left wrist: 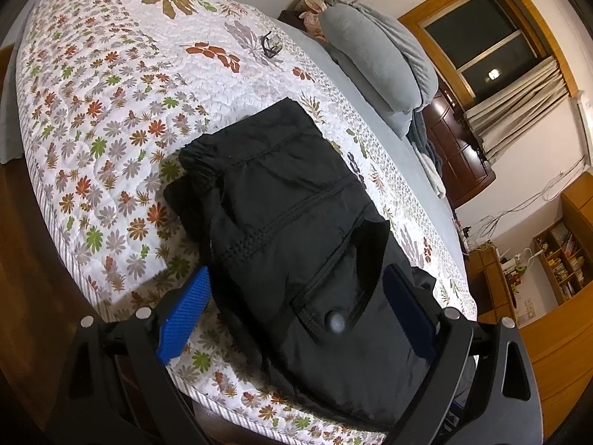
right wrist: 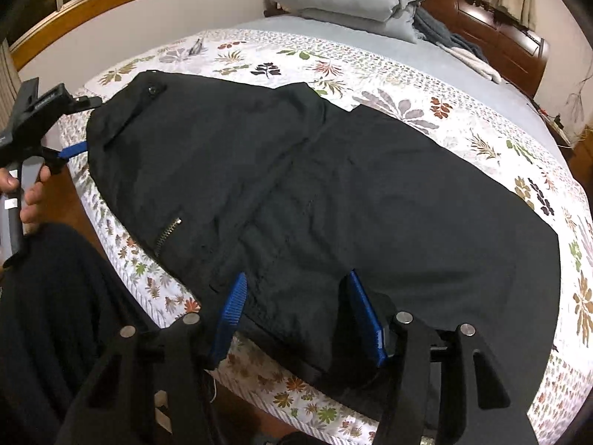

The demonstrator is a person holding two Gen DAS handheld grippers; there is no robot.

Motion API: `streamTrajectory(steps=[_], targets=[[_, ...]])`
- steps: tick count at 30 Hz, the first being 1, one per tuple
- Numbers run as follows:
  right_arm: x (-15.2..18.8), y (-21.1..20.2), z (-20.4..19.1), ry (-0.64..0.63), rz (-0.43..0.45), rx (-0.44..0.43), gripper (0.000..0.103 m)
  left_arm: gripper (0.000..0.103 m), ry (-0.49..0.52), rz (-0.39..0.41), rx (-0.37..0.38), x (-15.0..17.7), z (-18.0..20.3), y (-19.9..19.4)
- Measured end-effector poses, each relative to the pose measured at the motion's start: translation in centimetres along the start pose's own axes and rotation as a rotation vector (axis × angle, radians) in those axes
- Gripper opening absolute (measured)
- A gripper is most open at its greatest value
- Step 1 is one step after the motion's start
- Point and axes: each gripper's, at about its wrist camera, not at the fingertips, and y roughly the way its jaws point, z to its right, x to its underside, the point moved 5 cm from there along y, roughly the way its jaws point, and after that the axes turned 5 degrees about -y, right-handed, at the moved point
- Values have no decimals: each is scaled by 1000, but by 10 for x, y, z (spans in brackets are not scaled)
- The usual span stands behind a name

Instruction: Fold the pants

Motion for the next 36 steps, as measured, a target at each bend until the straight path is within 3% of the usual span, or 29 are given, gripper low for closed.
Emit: streamTrajectory(steps=[12,18,26,36], targets=[[-47,-19,30,87,-9,-219,61,92,-43,-14,2,5,-4,-6],[-81,0,31,92,-56,-282,69,92,-48,-32,-82,6,-6,-5],[-153,36,3,14,-150,-394,86,92,-13,-52,-163,9,-4,-11],[-266,115,-78,-202,-306,-522,89,93,25,-59,-218,-1,-10,-20]])
